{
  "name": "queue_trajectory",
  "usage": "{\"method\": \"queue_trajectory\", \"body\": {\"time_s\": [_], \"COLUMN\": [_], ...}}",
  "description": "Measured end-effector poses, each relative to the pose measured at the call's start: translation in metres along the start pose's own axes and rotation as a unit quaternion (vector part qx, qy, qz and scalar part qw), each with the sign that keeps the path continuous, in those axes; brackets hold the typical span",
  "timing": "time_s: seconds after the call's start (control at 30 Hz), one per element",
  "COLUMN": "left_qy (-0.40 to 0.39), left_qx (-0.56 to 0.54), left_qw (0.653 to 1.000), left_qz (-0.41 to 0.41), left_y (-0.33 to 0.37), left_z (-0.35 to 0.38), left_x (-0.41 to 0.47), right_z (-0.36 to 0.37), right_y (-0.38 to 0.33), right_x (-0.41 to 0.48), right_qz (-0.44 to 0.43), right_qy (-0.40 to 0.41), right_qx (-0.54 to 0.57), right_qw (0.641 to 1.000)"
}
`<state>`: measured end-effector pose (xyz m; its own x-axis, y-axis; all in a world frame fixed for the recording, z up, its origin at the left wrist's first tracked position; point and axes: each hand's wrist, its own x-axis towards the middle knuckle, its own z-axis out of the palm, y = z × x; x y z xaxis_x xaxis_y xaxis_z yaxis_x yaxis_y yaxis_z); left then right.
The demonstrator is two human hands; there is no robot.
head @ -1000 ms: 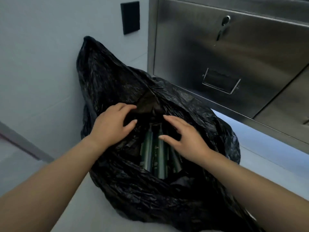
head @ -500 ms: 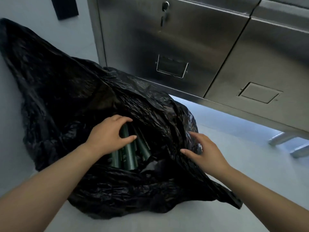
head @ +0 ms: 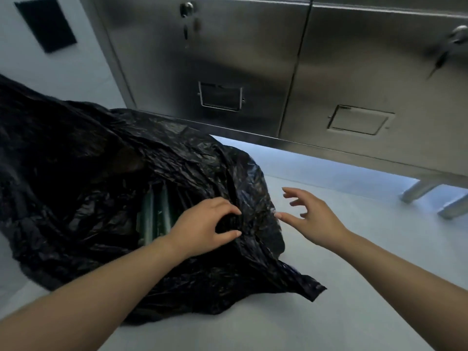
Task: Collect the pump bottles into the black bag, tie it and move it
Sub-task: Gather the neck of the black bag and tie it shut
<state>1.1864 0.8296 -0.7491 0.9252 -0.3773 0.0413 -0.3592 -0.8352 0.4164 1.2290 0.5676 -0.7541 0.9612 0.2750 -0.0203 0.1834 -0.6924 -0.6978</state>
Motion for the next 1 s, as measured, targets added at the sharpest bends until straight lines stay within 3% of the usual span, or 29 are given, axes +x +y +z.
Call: {"method": "queue_trajectory", "body": {"time_s": [0.1,0.2,0.4,0.47,0.53,0.67,0.8,1.0], "left_qy": [-0.045,-0.084,-0.135,-0.11,-0.058,0.056,0.14,0.17], "left_qx": [-0.021,0.05,0.135,0.083,-0.06,-0.282,-0.334,-0.373], "left_qw": [0.995,0.985,0.976,0.988,0.996,0.953,0.922,0.906], "left_qz": [0.085,0.144,0.104,0.076,0.005,-0.097,-0.135,-0.108], "left_y": [0.028,0.036,0.023,0.018,0.014,0.006,-0.005,0.002], "left_z": [0.03,0.054,0.058,0.046,0.026,-0.022,-0.054,-0.074], "left_x": [0.002,0.0,-0.001,0.002,0.007,0.018,0.018,0.009], "right_z": [-0.01,-0.014,-0.012,-0.013,-0.019,-0.04,-0.042,-0.019], "right_y": [0.024,0.035,0.025,0.015,-0.001,-0.042,-0.08,-0.128], "right_x": [-0.012,-0.022,-0.023,-0.019,-0.015,-0.008,-0.016,-0.029], "right_qz": [0.032,0.045,0.026,0.017,0.011,-0.014,-0.06,-0.141], "right_qy": [0.028,0.032,0.017,0.012,0.016,0.012,-0.055,-0.086], "right_qx": [0.025,0.039,0.046,0.057,0.093,0.196,0.27,0.186], "right_qw": [0.999,0.998,0.998,0.998,0.996,0.98,0.959,0.969]}}
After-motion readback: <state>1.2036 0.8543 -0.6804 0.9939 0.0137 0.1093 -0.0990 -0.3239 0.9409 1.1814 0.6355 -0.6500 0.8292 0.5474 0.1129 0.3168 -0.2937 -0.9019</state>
